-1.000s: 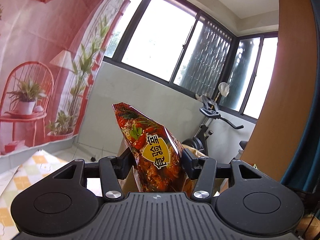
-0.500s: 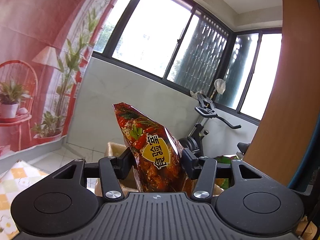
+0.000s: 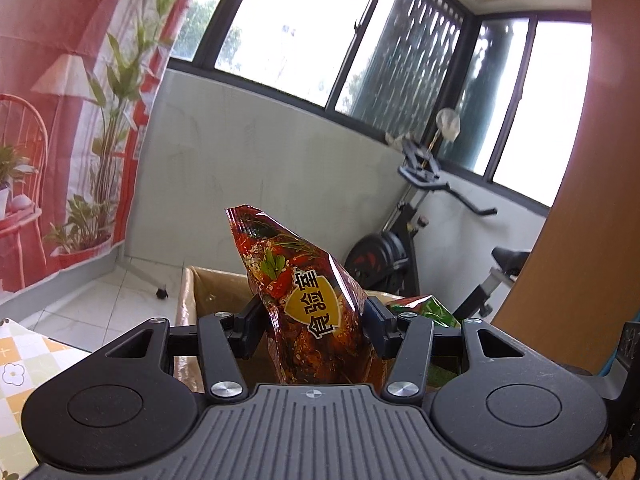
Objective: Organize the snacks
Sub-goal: 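Open both tools to drop the bags into the cardboard box, then move both tools back down to the remaining snack pile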
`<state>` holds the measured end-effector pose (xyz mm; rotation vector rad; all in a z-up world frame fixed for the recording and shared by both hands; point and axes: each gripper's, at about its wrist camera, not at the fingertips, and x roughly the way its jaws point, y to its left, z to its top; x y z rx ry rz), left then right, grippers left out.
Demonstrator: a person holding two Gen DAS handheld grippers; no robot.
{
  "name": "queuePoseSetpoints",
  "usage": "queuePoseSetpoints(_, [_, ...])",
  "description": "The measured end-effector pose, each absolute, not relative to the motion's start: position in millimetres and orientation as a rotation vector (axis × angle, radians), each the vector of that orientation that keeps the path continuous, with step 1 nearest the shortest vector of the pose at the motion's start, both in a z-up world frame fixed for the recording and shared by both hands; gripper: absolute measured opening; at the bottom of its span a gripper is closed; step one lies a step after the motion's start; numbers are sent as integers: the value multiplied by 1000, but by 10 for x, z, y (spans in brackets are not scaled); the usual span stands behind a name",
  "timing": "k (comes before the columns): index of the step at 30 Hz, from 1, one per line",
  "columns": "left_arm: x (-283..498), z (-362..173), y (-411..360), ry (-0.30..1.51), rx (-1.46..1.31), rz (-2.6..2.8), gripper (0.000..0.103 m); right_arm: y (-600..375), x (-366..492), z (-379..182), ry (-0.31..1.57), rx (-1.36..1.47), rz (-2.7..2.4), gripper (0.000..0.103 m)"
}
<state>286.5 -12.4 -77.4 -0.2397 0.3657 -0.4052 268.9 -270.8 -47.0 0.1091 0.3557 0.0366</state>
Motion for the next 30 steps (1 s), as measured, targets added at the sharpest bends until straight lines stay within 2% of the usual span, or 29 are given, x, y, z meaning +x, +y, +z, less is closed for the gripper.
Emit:
queuePoseSetpoints(5, [3035, -817, -141, 420, -209, -393, 57, -2750, 2825, -565, 396, 122, 28, 50])
queuePoseSetpoints(6, [3063, -824, -145, 431, -203, -382, 59, -2757, 2856, -583, 406, 128, 29, 50])
queuePoseSetpoints(8, [3114, -832, -119, 448, -210, -352, 73, -2770, 2892, -619, 432, 134, 28, 53])
queuePoseSetpoints(10, [3120, -816, -53, 452, -231, -335, 77, -2769, 2929, -637, 457, 133, 19, 55])
queuePoseSetpoints(14, [3021, -717, -18, 451, -215, -348, 77, -2753, 2846, -623, 455, 131, 12, 67])
queuePoseSetpoints(24, [2485, -604, 228, 465, -148, -395, 77, -2641, 2275, -563, 423, 171, 26, 67])
queuePoseSetpoints(30, [2182, -723, 405, 500, -142, -393, 79, -2541, 1897, -607, 412, 185, 34, 67])
